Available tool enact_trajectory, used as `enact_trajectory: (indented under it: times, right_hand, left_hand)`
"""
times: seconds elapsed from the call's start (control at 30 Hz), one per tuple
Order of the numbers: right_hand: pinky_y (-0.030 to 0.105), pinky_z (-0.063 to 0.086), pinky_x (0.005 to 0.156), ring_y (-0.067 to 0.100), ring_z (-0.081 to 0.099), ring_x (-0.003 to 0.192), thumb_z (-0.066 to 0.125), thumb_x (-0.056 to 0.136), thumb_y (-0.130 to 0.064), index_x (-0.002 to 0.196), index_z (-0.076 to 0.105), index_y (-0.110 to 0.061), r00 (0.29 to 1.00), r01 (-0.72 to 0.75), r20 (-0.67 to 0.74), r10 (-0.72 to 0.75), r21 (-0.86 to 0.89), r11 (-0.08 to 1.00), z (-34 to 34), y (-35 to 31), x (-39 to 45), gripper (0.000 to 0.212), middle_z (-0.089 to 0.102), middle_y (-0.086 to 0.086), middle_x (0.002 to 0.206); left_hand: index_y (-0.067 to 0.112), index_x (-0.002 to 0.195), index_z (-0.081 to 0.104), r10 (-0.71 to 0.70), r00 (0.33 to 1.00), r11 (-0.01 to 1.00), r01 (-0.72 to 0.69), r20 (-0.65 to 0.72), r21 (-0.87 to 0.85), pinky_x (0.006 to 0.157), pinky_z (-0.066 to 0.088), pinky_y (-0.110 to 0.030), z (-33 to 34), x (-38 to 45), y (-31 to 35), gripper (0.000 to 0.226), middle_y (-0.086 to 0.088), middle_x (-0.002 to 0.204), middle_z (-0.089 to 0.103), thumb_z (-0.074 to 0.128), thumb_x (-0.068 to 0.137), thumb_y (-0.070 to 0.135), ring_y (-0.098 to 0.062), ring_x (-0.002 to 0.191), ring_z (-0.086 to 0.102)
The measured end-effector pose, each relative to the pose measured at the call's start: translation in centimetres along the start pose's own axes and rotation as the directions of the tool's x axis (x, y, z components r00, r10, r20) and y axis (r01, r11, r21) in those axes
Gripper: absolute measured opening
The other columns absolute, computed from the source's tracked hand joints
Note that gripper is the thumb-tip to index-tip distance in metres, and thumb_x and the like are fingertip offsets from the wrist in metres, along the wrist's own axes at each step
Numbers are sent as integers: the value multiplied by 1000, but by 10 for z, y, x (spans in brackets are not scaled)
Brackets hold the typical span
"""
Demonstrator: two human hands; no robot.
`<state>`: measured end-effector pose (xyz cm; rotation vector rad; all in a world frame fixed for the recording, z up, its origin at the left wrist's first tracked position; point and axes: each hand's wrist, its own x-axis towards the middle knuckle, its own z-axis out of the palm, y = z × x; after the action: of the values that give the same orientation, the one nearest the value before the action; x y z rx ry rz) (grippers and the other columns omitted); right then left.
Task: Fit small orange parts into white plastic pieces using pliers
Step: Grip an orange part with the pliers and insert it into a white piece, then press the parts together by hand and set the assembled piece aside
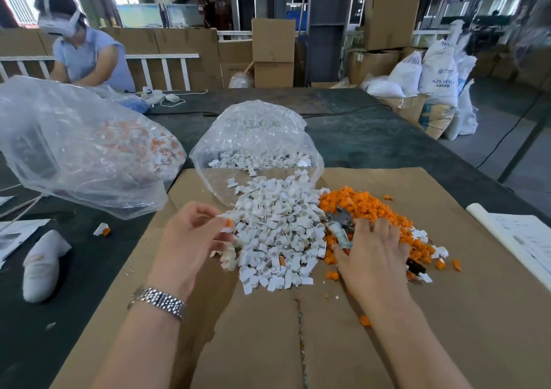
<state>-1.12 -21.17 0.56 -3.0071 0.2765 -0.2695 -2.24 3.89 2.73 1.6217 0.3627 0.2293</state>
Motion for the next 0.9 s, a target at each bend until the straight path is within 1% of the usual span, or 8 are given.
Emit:
enact_trajectory:
  times: [0.07, 0.17, 0.33, 0.43, 0.53, 0.6, 0.73, 0.9]
  right_hand:
    - [44, 39, 100, 29, 40, 125, 50, 96, -60, 140, 44, -18, 1000, 5, -2, -5, -5, 1000, 2, 0, 0, 61, 43, 8, 132]
    - [45, 40, 99, 28, 39, 124, 53, 93, -63, 140, 43, -19, 1000, 19, -1, -19, 39, 999, 5, 0, 1, 65, 43, 7, 132]
    - [50, 34, 106, 27, 36, 134, 65, 90, -57, 148, 33, -29, 997, 33, 53, -52, 305, 952, -3, 6, 3, 72, 42, 2, 142]
    - [43, 32, 98, 19, 37, 126, 67, 93, -45, 132, 49, -38, 992, 126, -26, -124, 290, 949, -12, 14, 1, 44, 44, -7, 126]
    - [37, 24, 82, 14, 37, 111, 70, 89, -46, 92, 64, -40, 974, 219, 8, -227, 219, 951, -23, 19, -3, 9, 46, -16, 98]
    - [38, 23, 79, 11, 34, 101, 74, 82, -54, 77, 63, -40, 957, 250, 102, -270, 178, 952, -26, 16, -6, 19, 47, -16, 89]
    - [38, 28, 83, 13, 35, 105, 76, 81, -54, 85, 72, -37, 950, 275, 131, -282, 73, 959, -22, 5, -10, 18, 46, -17, 91]
    - [37, 34, 85, 16, 41, 111, 68, 92, -45, 93, 70, -33, 948, 297, 94, -303, 72, 952, -16, 2, -10, 13, 53, -12, 97]
  left_hand:
    - [21, 98, 67, 88, 973, 959, -25, -212, 281, 73, 61, -39, -21, 7, -6, 9, -4, 86, 76, 64, 96, 14, -21, 78, 74]
    - [20, 106, 70, 201, 939, 805, 3, -279, 593, 83, 56, -45, -41, 17, -15, 18, -11, 103, 72, 53, 102, 15, -29, 91, 67]
    - [12, 140, 58, 125, 934, 709, 151, -334, 689, 95, 52, -53, -42, 22, -23, 38, -22, 136, 55, 50, 103, 12, -41, 110, 60]
    - [12, 143, 55, 164, 931, 651, 146, -326, 745, 105, 40, -57, -41, 18, -25, 41, -20, 150, 38, 52, 102, 16, -46, 129, 43]
    - [15, 138, 59, 230, 924, 547, 136, -305, 826, 104, 39, -55, -38, 14, -22, 40, -19, 145, 43, 55, 99, 19, -44, 127, 39]
    - [16, 128, 66, 247, 936, 626, 42, -249, 779, 98, 45, -49, -31, 13, -18, 33, -17, 136, 53, 56, 97, 16, -38, 121, 48]
    - [28, 93, 70, 294, 956, 776, -251, 20, 579, 64, 43, -11, -5, 0, -7, 11, 6, 96, 70, 68, 95, 17, -3, 81, 61]
    - [27, 86, 74, 239, 919, 805, -368, 313, 466, 58, 50, -16, 17, -11, -8, 7, 7, 77, 72, 81, 86, 28, -6, 64, 63]
